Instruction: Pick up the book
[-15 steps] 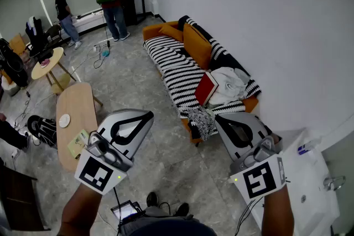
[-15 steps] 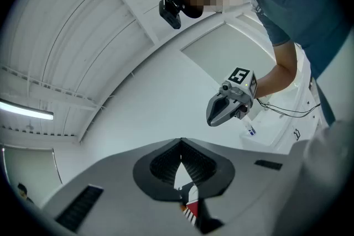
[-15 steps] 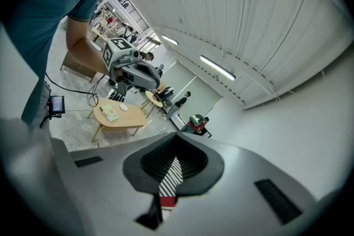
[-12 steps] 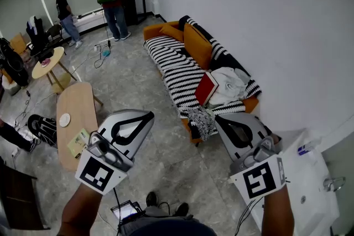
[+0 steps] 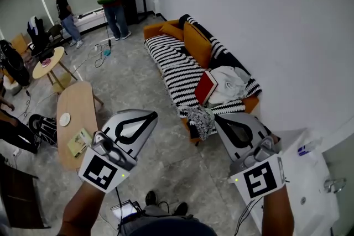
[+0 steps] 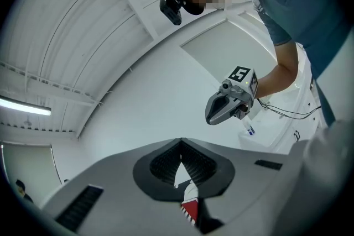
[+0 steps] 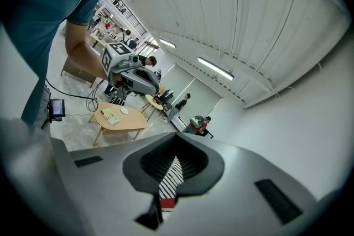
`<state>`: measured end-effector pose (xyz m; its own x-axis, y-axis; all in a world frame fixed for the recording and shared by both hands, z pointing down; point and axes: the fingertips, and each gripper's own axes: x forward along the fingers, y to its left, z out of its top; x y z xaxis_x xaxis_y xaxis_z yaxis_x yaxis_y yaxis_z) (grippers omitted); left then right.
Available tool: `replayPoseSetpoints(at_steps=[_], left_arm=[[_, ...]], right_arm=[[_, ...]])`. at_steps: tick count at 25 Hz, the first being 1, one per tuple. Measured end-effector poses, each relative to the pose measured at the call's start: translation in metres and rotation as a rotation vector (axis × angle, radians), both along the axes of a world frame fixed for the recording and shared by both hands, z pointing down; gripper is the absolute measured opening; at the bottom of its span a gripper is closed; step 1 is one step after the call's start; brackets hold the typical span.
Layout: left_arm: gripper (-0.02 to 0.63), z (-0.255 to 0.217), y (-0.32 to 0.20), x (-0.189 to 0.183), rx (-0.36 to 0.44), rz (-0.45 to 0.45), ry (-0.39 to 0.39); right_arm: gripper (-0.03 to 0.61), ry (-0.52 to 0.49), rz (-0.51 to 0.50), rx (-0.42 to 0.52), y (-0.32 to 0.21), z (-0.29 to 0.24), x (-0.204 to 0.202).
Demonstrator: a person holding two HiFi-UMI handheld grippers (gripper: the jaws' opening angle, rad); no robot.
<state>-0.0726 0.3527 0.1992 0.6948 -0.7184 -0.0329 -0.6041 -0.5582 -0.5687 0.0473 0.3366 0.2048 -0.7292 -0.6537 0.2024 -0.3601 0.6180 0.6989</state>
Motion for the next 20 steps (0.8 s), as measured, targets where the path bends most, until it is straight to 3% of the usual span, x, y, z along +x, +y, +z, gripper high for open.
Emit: replayPoseSetpoints(at_steps=[15,20], left_arm=[[0.005,0.003,-0.028,0.020,-0.033,-0.004,0.046],[0.005,0.012,-0.055,0.014,-0.059,0.003,0.009]], right_arm=[[0.012,-0.012,-0.042,-0.008,-0.025,0.006,0.016],[0.012,-0.035,-0.034,-0.031,-0.055,0.016,0.008]])
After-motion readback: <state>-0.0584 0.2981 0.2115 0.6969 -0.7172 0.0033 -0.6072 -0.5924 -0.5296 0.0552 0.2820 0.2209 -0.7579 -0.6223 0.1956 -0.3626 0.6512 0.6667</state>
